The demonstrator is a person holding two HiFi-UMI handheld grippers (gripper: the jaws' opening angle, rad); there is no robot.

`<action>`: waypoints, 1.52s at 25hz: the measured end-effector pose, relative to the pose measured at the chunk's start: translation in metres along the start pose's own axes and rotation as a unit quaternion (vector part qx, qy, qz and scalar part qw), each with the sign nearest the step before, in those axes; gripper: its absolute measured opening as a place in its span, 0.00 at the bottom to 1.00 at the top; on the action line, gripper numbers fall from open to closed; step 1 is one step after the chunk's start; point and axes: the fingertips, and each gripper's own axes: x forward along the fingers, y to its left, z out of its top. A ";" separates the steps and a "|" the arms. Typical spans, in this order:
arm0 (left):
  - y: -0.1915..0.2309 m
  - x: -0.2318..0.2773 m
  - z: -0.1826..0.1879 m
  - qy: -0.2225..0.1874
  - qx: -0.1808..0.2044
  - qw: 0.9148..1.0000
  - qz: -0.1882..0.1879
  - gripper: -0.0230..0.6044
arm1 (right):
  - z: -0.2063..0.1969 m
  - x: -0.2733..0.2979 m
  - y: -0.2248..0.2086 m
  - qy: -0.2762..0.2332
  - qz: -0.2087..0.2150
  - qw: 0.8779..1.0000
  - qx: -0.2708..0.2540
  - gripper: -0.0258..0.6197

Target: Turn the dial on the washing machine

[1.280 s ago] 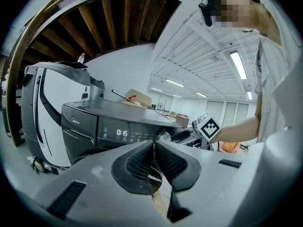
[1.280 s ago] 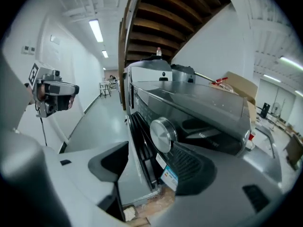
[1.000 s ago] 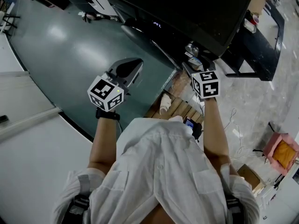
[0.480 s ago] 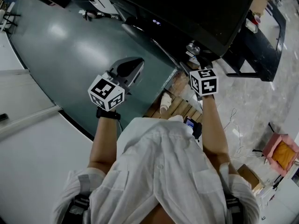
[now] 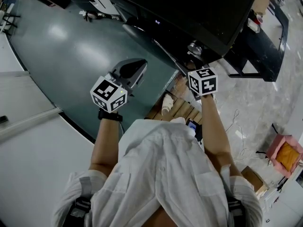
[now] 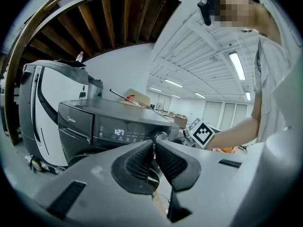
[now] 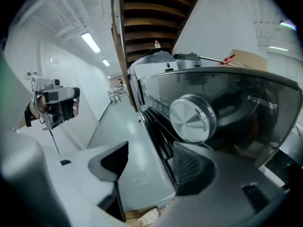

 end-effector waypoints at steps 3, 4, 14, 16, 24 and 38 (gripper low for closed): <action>0.000 -0.003 0.000 -0.003 0.000 1.000 0.001 0.06 | 0.001 0.000 0.025 -0.003 0.025 0.999 -0.023 0.50; -0.001 -0.004 0.001 -0.004 0.000 1.000 0.001 0.06 | 0.002 -0.002 0.033 -0.006 0.032 0.999 -0.029 0.50; -0.008 -0.031 0.014 -0.029 0.017 0.999 0.010 0.06 | 0.025 -0.079 0.068 -0.095 0.007 0.994 -0.063 0.34; -0.009 -0.040 0.017 -0.035 0.022 0.999 0.013 0.06 | 0.027 -0.106 0.065 -0.117 -0.012 0.991 -0.065 0.22; -0.019 -0.083 0.025 -0.052 0.043 0.997 0.026 0.06 | -0.006 -0.198 0.031 -0.131 -0.137 0.982 -0.024 0.04; -0.058 -0.168 0.014 -0.064 0.066 0.996 0.021 0.06 | -0.037 -0.265 0.096 -0.177 -0.191 0.965 -0.008 0.04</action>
